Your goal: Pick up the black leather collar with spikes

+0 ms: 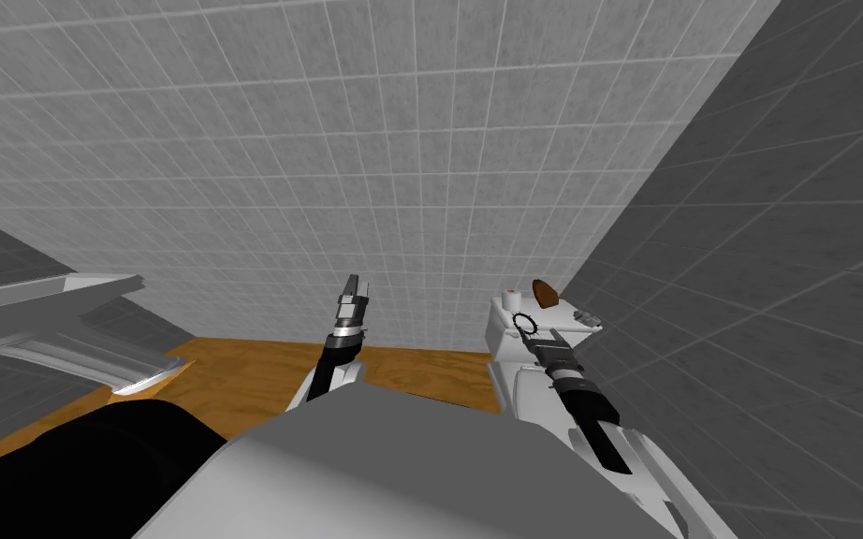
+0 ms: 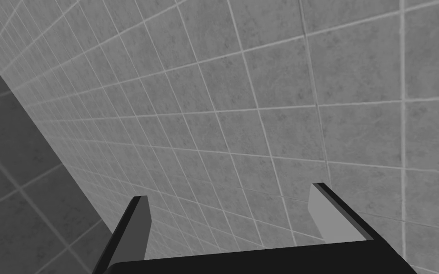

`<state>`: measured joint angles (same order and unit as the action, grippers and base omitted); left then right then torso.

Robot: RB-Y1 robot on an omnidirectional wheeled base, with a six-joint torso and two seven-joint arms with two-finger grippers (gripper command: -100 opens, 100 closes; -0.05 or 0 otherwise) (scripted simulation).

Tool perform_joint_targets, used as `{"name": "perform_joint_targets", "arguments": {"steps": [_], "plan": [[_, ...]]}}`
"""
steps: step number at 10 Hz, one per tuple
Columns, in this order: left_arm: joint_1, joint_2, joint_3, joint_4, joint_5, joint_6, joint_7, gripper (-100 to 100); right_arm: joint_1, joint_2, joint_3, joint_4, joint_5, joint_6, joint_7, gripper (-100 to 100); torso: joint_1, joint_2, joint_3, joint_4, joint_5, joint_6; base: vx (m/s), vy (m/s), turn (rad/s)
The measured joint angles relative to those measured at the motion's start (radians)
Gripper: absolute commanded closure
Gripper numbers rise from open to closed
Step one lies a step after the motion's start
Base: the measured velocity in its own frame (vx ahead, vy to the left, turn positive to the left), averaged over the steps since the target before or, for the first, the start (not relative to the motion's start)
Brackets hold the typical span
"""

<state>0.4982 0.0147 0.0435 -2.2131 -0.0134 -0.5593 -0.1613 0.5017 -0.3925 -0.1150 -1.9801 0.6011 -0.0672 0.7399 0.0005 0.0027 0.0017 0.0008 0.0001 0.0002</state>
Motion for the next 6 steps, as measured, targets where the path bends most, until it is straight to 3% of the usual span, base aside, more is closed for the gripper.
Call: {"name": "perform_joint_targets", "arguments": {"steps": [6], "plan": [[0.0, 0.0, 0.0, 0.0, 0.0, 0.0, 0.0, 0, -0.023, -0.07, -0.018, 0.114, 0.132, 0.033, 0.144, -100, -0.001, -0.001, -0.001, 0.0, 0.0, 0.0, -0.027, 0.016, 0.05]]}}
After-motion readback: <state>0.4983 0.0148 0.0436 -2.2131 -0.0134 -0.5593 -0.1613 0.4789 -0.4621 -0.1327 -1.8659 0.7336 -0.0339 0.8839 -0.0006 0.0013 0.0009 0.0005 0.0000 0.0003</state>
